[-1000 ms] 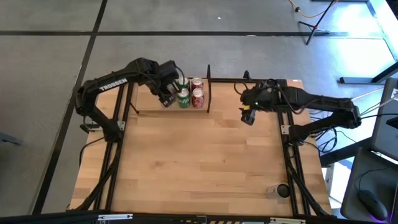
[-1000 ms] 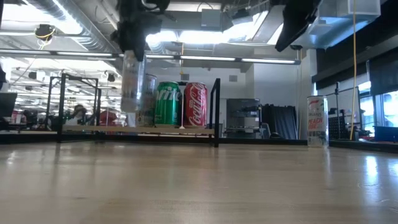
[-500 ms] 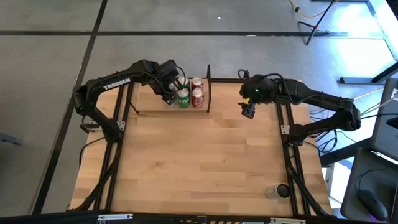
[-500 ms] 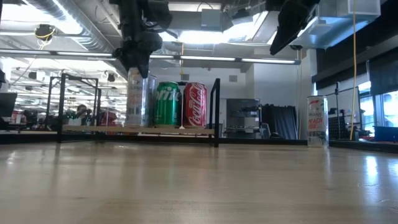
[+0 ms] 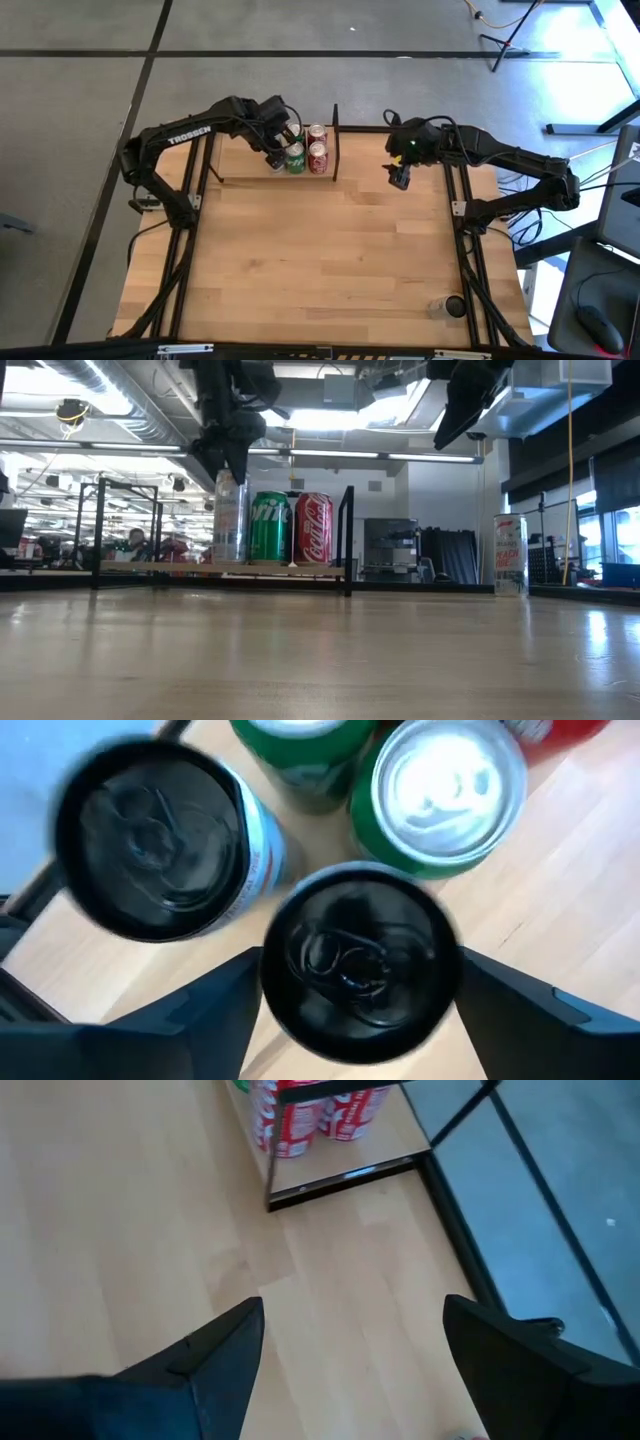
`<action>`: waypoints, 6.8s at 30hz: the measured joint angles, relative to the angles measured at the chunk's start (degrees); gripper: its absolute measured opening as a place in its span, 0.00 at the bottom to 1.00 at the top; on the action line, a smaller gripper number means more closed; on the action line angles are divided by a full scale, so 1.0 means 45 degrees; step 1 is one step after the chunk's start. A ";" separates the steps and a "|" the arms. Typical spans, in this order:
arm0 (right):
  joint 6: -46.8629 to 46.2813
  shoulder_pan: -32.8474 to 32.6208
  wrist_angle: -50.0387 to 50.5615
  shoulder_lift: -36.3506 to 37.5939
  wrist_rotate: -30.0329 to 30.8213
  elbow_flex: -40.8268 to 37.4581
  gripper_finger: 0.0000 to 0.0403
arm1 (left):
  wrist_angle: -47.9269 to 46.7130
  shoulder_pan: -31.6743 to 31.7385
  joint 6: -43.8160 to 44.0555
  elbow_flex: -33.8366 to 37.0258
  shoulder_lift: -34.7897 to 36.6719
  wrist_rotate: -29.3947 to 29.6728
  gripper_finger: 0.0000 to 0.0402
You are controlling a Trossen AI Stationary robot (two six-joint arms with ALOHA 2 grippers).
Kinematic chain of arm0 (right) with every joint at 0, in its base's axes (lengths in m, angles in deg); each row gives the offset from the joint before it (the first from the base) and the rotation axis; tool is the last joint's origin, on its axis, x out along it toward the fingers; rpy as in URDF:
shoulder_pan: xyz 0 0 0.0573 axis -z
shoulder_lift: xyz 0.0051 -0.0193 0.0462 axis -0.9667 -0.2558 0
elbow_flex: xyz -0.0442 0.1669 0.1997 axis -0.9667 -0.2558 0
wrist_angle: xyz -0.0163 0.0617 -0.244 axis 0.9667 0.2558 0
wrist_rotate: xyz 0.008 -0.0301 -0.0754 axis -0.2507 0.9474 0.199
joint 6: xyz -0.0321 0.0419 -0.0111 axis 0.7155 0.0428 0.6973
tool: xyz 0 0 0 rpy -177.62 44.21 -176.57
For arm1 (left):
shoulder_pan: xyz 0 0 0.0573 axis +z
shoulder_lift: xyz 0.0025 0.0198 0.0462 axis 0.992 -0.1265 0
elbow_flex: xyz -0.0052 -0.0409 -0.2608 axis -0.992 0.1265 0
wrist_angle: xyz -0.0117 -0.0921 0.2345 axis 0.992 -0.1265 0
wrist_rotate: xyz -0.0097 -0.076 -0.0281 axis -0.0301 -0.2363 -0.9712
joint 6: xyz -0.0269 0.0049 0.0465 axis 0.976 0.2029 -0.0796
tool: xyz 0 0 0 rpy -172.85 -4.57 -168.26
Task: Place canned beverage on shelf
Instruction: Put the right white-yellow soda can on the shelf aligned with the other white-yellow soda can, then put the top white-pink soda can on the shelf
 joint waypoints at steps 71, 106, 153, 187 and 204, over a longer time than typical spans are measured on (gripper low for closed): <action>-0.4162 0.8170 0.4145 -0.4784 0.2183 0.0899 0.74 | 0.4078 -0.0364 -0.2434 0.1628 0.4580 -0.1948 0.76; -0.3477 0.8922 0.3932 -0.4221 0.0546 0.0747 0.74 | 0.4078 -0.0364 -0.2379 0.1628 0.4575 -0.1938 0.76; -0.4823 -0.1799 -0.0711 -0.3301 -0.4684 0.1224 0.55 | 0.4562 -0.6277 0.3278 0.1628 0.4571 0.0425 0.76; -0.5164 -0.3619 0.0867 -0.7467 -0.2377 0.3949 0.55 | 0.4971 -1.1555 0.8706 0.4640 0.4473 0.3810 0.76; -0.5129 -0.3759 0.1704 -0.7508 -0.1200 0.4624 0.55 | 0.4981 -1.1555 0.8690 0.4640 0.4473 0.4104 0.76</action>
